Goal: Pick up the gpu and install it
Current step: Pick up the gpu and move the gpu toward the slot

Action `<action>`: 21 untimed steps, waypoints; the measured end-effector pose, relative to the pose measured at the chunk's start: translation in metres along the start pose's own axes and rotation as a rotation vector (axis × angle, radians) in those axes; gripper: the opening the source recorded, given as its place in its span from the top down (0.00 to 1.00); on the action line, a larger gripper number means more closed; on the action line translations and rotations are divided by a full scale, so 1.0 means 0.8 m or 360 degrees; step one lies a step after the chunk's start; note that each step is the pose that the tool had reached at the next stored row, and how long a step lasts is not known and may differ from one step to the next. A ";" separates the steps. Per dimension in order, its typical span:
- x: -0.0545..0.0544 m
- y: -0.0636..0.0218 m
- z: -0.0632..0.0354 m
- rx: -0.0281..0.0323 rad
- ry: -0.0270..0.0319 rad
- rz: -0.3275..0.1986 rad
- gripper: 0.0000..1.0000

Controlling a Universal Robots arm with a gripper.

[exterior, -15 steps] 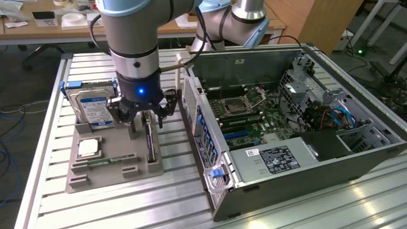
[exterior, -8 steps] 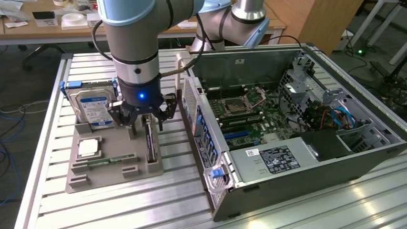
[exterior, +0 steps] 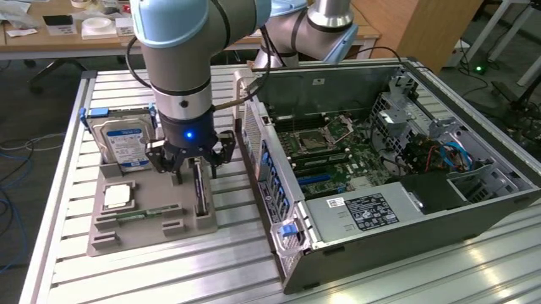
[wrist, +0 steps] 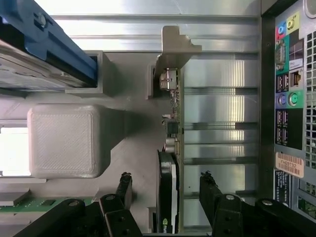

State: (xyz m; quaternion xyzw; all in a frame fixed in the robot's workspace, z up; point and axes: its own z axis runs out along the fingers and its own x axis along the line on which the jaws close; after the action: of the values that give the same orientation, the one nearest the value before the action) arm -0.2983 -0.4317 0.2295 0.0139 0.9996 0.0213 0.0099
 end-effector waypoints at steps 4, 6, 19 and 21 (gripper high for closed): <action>0.000 0.000 0.009 0.00000 -0.00003 0.0005 0.34; 0.000 0.000 0.014 0.00002 -0.00002 0.0008 0.34; 0.000 0.000 0.023 0.00113 -0.00011 0.0012 0.42; -0.001 0.000 0.023 0.00114 -0.00010 0.0012 0.54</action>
State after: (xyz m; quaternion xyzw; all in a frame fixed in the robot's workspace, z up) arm -0.2974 -0.4306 0.2108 0.0178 0.9996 0.0177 0.0101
